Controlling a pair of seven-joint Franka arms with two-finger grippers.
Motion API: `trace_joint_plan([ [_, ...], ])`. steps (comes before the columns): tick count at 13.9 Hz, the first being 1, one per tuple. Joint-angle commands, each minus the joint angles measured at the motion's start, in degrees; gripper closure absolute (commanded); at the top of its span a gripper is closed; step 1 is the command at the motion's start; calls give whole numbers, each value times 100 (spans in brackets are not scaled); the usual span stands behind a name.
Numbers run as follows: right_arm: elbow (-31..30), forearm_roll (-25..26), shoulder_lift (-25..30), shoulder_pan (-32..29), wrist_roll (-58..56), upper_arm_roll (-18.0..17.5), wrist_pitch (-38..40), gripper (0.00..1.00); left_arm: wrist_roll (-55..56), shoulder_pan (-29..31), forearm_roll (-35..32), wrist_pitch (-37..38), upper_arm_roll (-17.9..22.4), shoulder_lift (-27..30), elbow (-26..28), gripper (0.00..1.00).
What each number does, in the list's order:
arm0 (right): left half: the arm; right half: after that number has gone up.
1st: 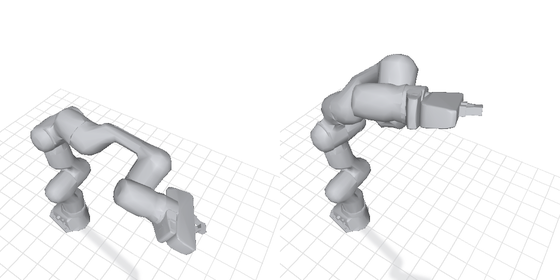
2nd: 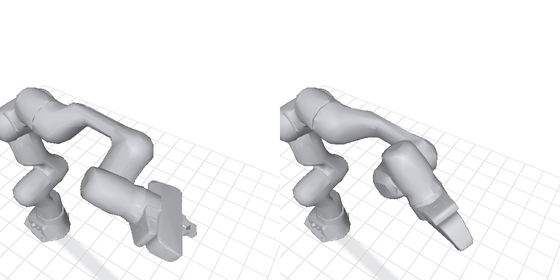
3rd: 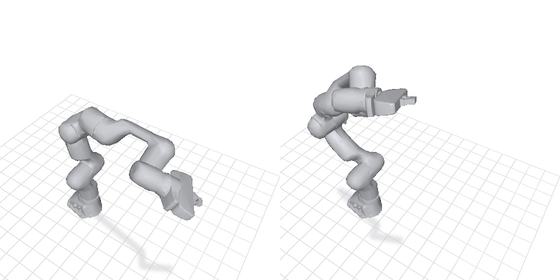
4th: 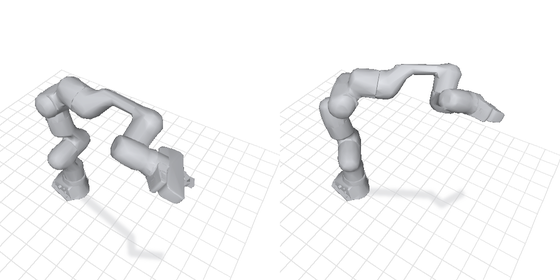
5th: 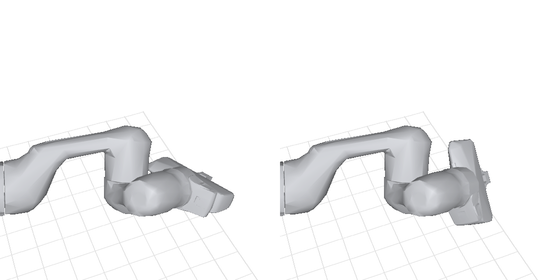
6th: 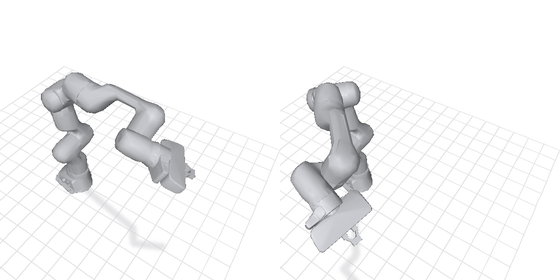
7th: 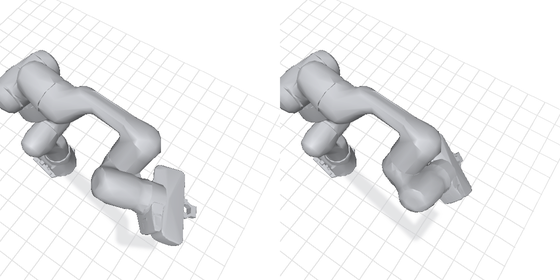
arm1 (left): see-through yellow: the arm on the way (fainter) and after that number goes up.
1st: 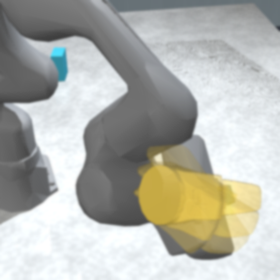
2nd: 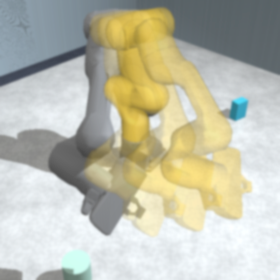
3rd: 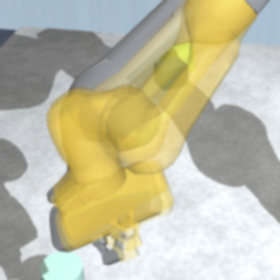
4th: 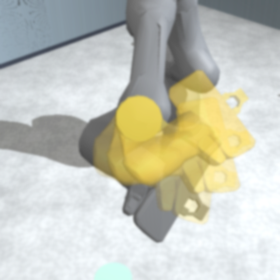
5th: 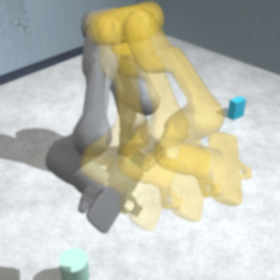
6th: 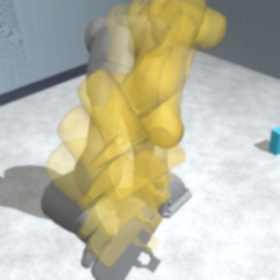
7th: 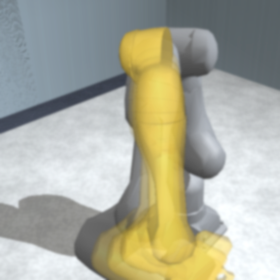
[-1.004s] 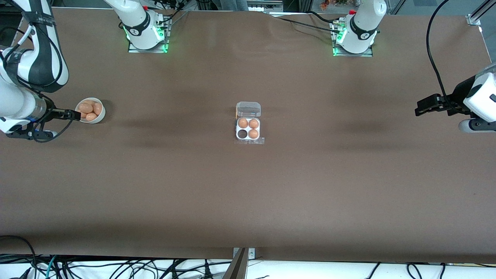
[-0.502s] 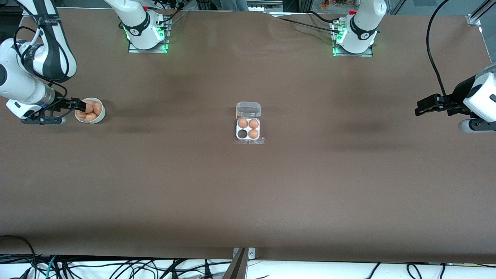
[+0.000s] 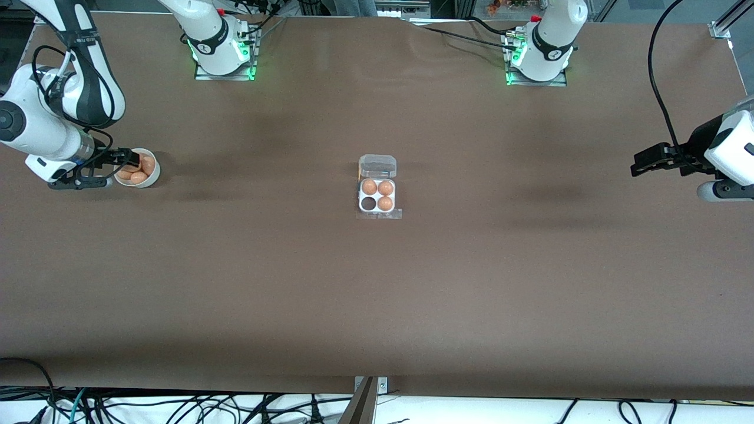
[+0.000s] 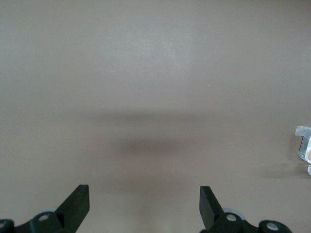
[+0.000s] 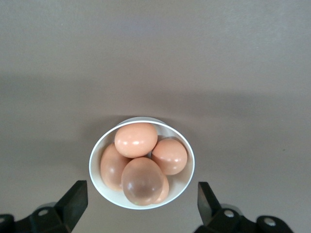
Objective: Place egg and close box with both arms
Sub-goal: 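Move the right gripper over the white egg bowl and lower it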
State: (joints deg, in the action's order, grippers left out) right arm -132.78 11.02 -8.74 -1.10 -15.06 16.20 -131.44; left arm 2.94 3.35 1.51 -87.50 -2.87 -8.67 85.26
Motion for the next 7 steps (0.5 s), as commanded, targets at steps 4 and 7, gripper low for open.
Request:
trace_joint_plan([
  [4, -55, -144, -260, -13, -286, -3, -66, 0, -118, -1, -143, 119, -12, -29, -142, 0],
  [7, -46, -310, -313, -22, -313, -3, -49, 5, -118, -1, -143, 119, -12, -29, -142, 0],
])
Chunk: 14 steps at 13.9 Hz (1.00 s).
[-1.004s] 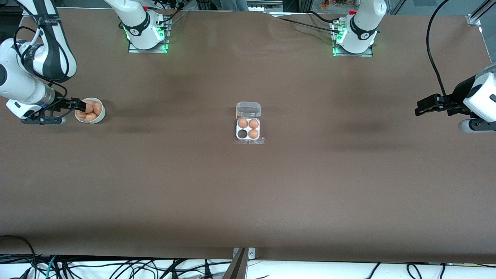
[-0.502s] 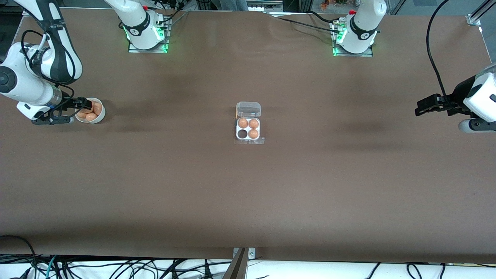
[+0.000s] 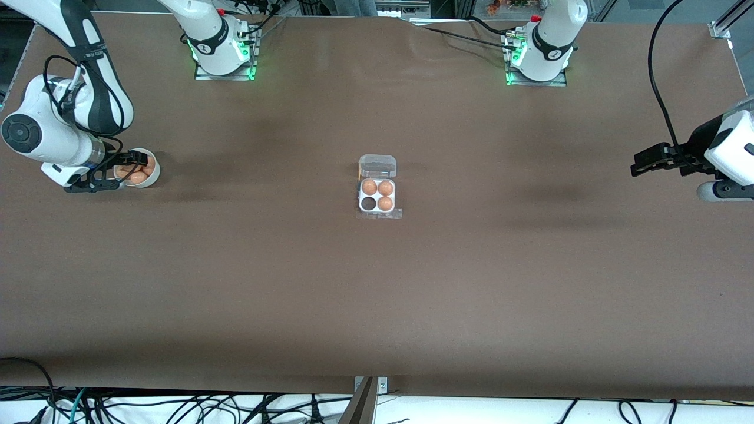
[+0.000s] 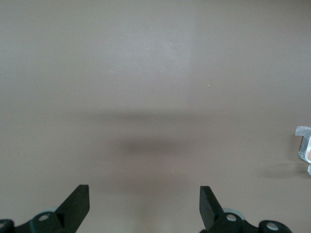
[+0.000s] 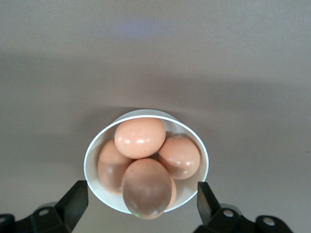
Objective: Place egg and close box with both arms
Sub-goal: 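Close the right gripper on a brown egg and lift it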
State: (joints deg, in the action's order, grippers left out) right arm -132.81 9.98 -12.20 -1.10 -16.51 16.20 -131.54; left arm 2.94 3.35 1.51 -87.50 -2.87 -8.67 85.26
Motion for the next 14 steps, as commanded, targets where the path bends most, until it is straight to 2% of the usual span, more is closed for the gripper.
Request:
trace_joint_plan([
  [1, -43, -224, 34, -22, -169, -3, -29, 11, -118, -1, -143, 119, -12, -29, -142, 0],
  [2, -43, -224, 34, -22, -169, -3, -29, 13, -118, -1, -143, 119, -12, -29, -142, 0],
  [5, -43, -233, -28, -39, -343, 6, 14, 31, -118, -1, -143, 119, -12, -29, -142, 0],
  [8, -34, -233, -36, -119, -414, -3, 32, 43, -118, -1, -143, 119, -12, -29, -142, 0],
  [14, -8, -479, -151, -110, -423, -11, 32, 56, -118, -1, -143, 119, -12, -29, -142, 0],
])
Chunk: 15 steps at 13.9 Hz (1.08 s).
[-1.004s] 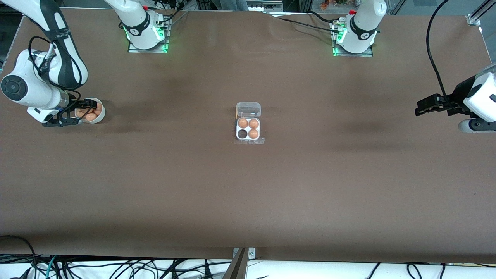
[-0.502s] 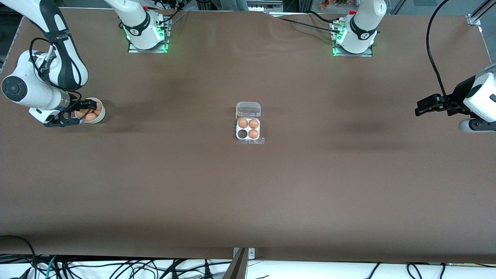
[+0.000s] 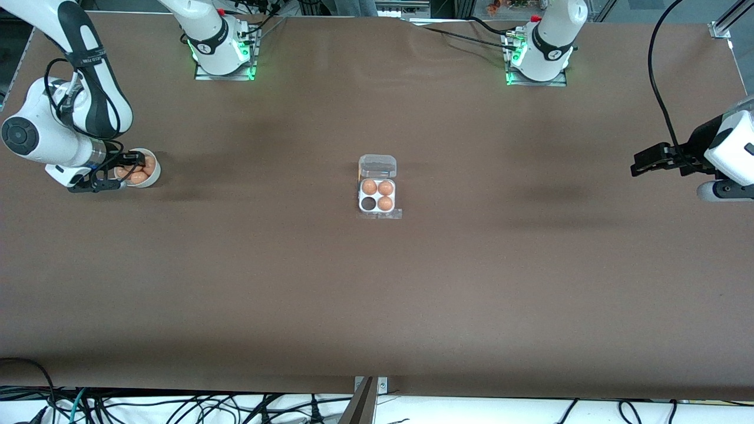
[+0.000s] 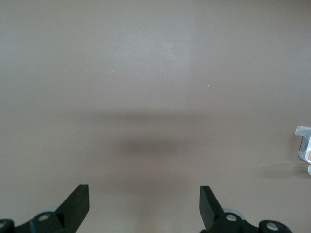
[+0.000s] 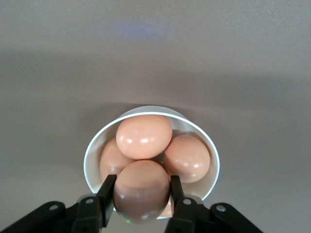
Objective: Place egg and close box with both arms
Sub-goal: 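Close the right gripper on a brown egg and lift it, then carry the egg to the carton's empty slot with the right gripper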
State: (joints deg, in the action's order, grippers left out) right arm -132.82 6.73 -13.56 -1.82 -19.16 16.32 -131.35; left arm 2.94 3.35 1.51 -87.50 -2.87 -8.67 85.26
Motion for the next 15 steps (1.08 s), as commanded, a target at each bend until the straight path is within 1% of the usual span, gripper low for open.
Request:
trace_joint_plan([
  [1, 1, -154, -15, -38, -158, -23, 12, 57, -118, -1, -143, 119, -12, -29, -142, 0],
  [6, 71, -154, 11, -29, -158, -32, 73, 61, -118, -1, -143, 119, -12, -29, -142, 0],
  [8, 308, -154, 38, -20, -158, -50, 467, 62, -118, -1, -143, 119, -12, -29, -142, 0],
  [11, 887, -154, 29, 41, -149, -76, 1258, 62, -118, -1, -143, 119, -12, -29, -142, 0],
  [13, 1239, -267, 20, 68, -35, -356, 1637, 62, -118, -1, -143, 119, -12, -29, -142, 0],
  [14, 1432, -486, -14, 85, 96, -540, 1760, 62, -118, -1, -143, 119, -12, -29, -142, 0],
  [15, 1599, -575, -84, 111, 297, -733, 1866, 62, -118, -1, -143, 119, -12, -29, -142, 0],
])
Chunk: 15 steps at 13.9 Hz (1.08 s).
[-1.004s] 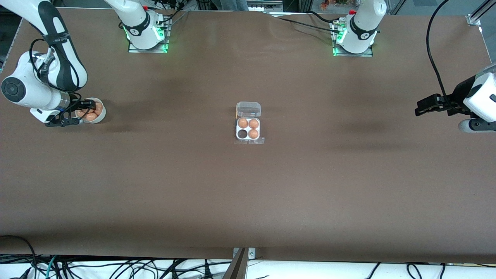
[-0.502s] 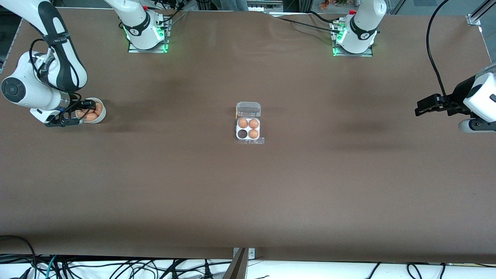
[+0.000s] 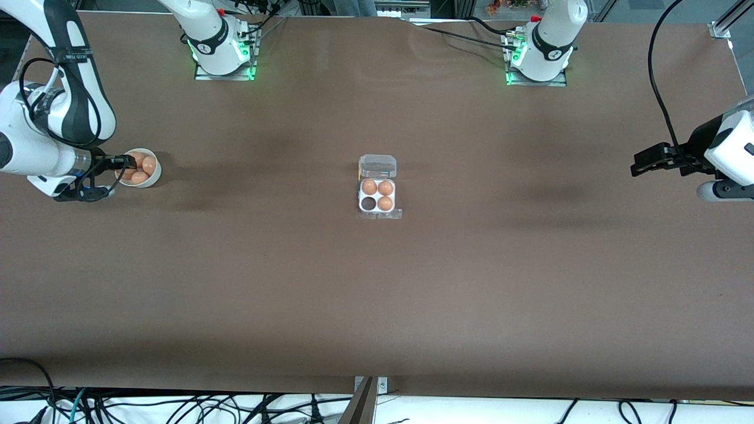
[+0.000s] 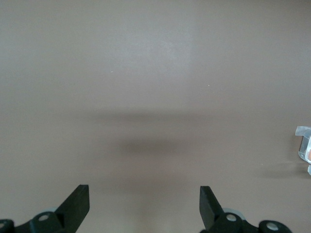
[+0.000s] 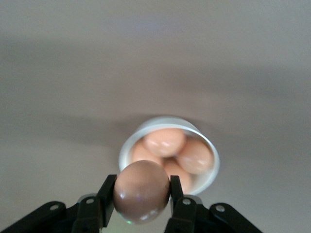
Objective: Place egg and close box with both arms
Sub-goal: 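Carry the egg to the carton's empty slot with the right gripper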
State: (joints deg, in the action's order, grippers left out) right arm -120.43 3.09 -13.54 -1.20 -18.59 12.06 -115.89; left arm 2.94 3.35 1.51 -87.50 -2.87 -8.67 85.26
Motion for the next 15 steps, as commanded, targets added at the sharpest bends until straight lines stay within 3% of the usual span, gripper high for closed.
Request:
trace_joint_plan([
  [1, 501, -230, -149, 111, 399, -501, 330, 62, -118, -1, -151, 119, -12, -29, -141, 0],
  [6, 1554, -371, -719, 874, 2460, -1424, 330, 60, -118, 8, -151, 119, -12, -29, -141, 0],
  [8, 2134, -371, -1131, 1322, 3489, -1619, 330, 60, -118, 8, -143, 119, -12, -29, -141, 0],
  [15, 3884, -573, -2617, 3019, 5979, -1681, 225, 60, -127, 34, -151, 119, -3, -29, -141, 0],
])
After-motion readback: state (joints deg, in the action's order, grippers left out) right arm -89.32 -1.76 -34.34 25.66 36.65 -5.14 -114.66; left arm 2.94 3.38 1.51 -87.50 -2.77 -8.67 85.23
